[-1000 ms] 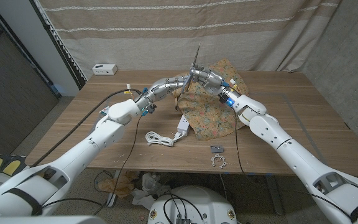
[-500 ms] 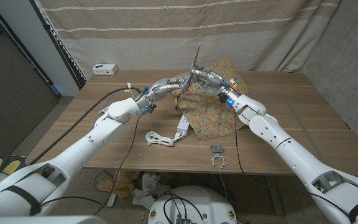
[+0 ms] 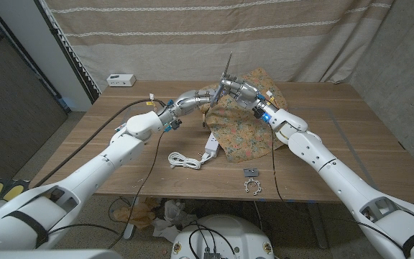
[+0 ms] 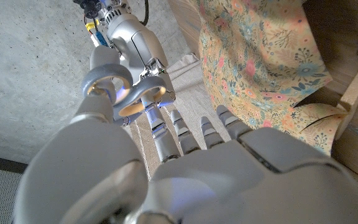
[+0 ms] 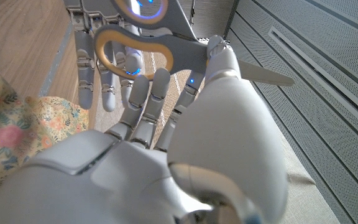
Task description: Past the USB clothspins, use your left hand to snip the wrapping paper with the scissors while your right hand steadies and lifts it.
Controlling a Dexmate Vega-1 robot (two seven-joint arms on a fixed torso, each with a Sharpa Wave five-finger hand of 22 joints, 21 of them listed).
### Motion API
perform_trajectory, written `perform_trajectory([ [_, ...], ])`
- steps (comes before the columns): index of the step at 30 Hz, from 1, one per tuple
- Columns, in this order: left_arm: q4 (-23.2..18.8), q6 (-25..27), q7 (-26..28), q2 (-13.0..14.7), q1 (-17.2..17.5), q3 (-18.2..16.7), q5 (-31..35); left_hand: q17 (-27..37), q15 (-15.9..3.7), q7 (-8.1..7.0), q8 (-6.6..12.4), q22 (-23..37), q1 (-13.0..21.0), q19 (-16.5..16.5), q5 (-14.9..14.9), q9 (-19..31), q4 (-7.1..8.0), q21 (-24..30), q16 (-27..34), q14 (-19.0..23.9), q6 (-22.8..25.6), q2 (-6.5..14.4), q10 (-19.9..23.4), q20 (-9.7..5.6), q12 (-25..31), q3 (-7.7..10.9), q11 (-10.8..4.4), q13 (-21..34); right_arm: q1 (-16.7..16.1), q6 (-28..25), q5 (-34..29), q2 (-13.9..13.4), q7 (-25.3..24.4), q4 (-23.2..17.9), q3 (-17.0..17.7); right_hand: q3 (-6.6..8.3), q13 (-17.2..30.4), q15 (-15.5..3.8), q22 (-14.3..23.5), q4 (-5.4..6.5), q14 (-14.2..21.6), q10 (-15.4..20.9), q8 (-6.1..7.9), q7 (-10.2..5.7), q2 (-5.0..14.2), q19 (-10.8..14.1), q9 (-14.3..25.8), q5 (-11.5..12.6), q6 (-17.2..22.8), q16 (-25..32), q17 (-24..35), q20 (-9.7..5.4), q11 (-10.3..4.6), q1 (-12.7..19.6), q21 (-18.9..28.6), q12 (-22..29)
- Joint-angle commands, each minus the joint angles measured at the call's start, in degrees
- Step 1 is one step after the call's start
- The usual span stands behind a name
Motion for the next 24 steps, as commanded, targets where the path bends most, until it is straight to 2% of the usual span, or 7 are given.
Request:
perform_trajectory([
  [1,-0.05,0.34,-0.75,-0.02,-0.82,0.66,0.64,0.24,-2.76,-0.06,-0.07,0.18,0.86,0.15,-0.14,0.06,0.27,0.16,0.24,-0.34,-0.47,0.11,-0.31,0.28,-0.17,0.37,0.07,0.3,-0.05,-0.19,-0.18,-0.01,0.18,-0.15,-0.13,0.8,1.68,-9.7,0.01,0.52,0.34,9.54,0.02,0.08,1.7,0.43,0.12,0.43,0.59,-0.32,-0.07,-9.4,-0.52,1.34,0.29,0.32],
  [9,0.25,0.34,-2.33,-0.17,-1.62,1.35,0.75,0.26,-2.67,0.04,-0.17,0.21,0.93,-0.15,-0.24,-0.04,0.41,0.12,0.28,-0.47,-0.67,0.29,-0.54,0.28,-0.16,0.41,0.12,0.31,-0.08,-0.49,-0.25,-0.3,0.35,-0.6,-0.27,0.79,1.76,-9.7,-0.35,0.51,0.41,9.51,-0.08,0.15,1.62,0.44,0.07,0.41,0.7,-0.32,0.02,-9.39,-0.43,1.33,0.31,0.2],
  [24,-2.06,0.94,0.6,-0.15,-0.25,1.09,1.54,0.31,-2.56,0.35,-0.23,0.26,0.96,-0.38,-0.42,-0.21,0.64,0.16,0.41,-0.51,-0.82,0.57,-0.55,0.36,0.0,0.5,0.14,0.31,-0.7,0.19,-1.41,-0.77,-0.71,-1.41,-0.45,0.86,1.85,-9.69,-0.77,0.43,0.68,9.61,-0.15,0.39,1.61,0.47,0.26,0.37,0.64,-0.15,0.11,-9.41,-0.21,1.51,0.35,0.1],
])
